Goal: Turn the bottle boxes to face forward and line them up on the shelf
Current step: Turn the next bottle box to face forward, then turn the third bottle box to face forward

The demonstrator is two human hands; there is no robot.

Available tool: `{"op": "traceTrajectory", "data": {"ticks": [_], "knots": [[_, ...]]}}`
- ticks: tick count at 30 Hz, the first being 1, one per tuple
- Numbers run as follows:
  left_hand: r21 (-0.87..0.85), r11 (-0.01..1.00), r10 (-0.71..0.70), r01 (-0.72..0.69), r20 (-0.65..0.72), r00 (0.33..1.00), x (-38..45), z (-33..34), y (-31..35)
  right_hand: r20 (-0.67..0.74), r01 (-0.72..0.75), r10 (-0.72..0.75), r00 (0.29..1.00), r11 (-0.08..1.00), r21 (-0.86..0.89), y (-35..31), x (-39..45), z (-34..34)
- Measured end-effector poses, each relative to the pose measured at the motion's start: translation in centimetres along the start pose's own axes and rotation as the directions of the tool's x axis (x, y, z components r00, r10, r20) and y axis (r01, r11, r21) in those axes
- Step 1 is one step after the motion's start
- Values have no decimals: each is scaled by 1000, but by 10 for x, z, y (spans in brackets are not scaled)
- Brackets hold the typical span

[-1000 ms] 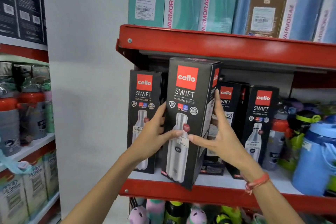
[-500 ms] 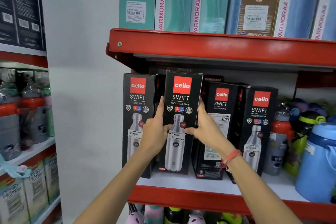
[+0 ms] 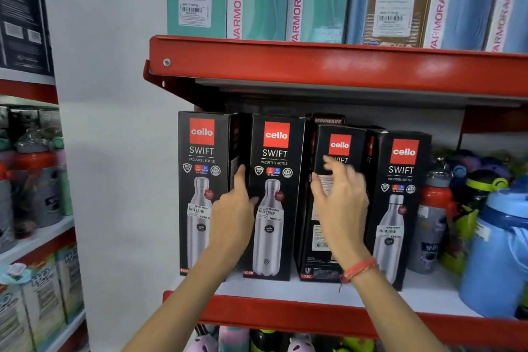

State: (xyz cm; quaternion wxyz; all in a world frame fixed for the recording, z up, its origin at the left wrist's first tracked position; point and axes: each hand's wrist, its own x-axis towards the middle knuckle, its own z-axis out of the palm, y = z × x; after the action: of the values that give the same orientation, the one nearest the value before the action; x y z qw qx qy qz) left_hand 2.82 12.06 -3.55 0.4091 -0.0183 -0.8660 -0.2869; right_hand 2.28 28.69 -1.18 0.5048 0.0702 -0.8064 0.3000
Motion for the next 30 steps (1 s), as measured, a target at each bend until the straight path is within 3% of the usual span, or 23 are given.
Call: {"op": "traceTrajectory", "data": {"ticks": [3,6,11,16,20,24,30], "knots": [[102,992,89,-73,-158,984,-2,-7,7,22,-142,151,988,965,-222,8,-2,4],[101,985,158,-140,-201,967,-8,-8,15,176,-222,263,949,949,-223,10,-10,11],[-147,962,217,-231,-106,970,-20,-4,30,222,-209,217,950,976,-62,18,-15,1],[-208,957,199,-203,-42,979,-22,4,49,250,-162,118,961,974,160,27,-12,-39],[-310,947,130,-89,115,985,-25,4,69,295,-125,38,955,952,279,29,-3,-71],[-534,841,141,82,363,921,-27,6,78,410,-178,-54,911,843,507,41,8,-91],[-511,858,80,56,239,968,-30,23,86,569,-352,-100,816,694,628,59,30,-77]]}}
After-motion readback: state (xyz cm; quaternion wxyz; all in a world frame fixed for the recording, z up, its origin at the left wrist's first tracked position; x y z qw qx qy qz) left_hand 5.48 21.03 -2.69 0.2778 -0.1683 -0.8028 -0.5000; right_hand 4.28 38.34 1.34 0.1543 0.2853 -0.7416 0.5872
